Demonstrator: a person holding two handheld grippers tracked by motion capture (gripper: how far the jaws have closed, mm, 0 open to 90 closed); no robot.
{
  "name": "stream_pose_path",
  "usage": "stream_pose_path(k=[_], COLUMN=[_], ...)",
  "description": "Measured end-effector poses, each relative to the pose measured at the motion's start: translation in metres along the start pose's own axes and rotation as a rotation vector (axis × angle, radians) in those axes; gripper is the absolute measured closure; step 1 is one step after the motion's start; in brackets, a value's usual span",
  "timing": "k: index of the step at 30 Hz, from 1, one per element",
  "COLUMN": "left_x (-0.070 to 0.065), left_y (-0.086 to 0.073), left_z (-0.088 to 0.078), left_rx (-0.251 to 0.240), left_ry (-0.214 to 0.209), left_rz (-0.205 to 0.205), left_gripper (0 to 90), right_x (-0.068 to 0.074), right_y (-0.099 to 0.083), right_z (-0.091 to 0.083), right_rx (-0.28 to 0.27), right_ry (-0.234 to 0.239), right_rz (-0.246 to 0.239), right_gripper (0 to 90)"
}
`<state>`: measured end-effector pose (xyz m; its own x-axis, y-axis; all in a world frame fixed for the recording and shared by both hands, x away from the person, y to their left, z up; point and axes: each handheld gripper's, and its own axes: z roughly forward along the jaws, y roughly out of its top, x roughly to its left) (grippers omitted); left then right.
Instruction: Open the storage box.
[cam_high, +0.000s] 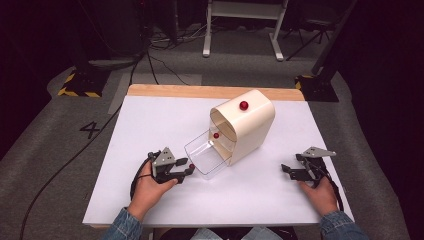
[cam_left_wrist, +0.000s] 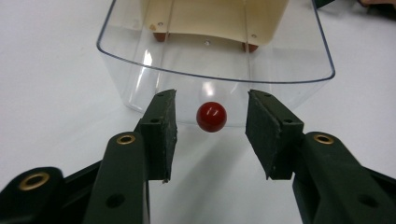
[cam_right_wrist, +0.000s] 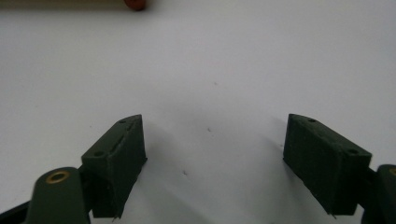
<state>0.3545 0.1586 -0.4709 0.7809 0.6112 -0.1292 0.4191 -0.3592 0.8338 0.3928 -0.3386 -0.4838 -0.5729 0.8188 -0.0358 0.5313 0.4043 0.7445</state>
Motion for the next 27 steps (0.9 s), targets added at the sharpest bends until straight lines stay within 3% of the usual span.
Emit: stream_pose_path(k=[7,16,27], left_x=[0.002,-0.002,-0.008], left_y=[0.003,0.027,0.062], left_z=[-0.008,-0.022,-0.013], left_rx=[-0.004,-0.046,-0.098], left_ry=[0.009,0.038,0.015], left_rz=[-0.006,0.023,0.067], left_gripper=[50.4,48.3,48.2], right_x=[0.0,0.0,0.0], right_y=[0.0,0.0,0.0], right_z=[0.0,0.0,0.0], right_rx=[0.0,0.0,0.002], right_ry=[0.001,0.0,-0.002], right_rz=[0.001,0.0,-0.001], right_gripper=[21.2,21.2,21.1])
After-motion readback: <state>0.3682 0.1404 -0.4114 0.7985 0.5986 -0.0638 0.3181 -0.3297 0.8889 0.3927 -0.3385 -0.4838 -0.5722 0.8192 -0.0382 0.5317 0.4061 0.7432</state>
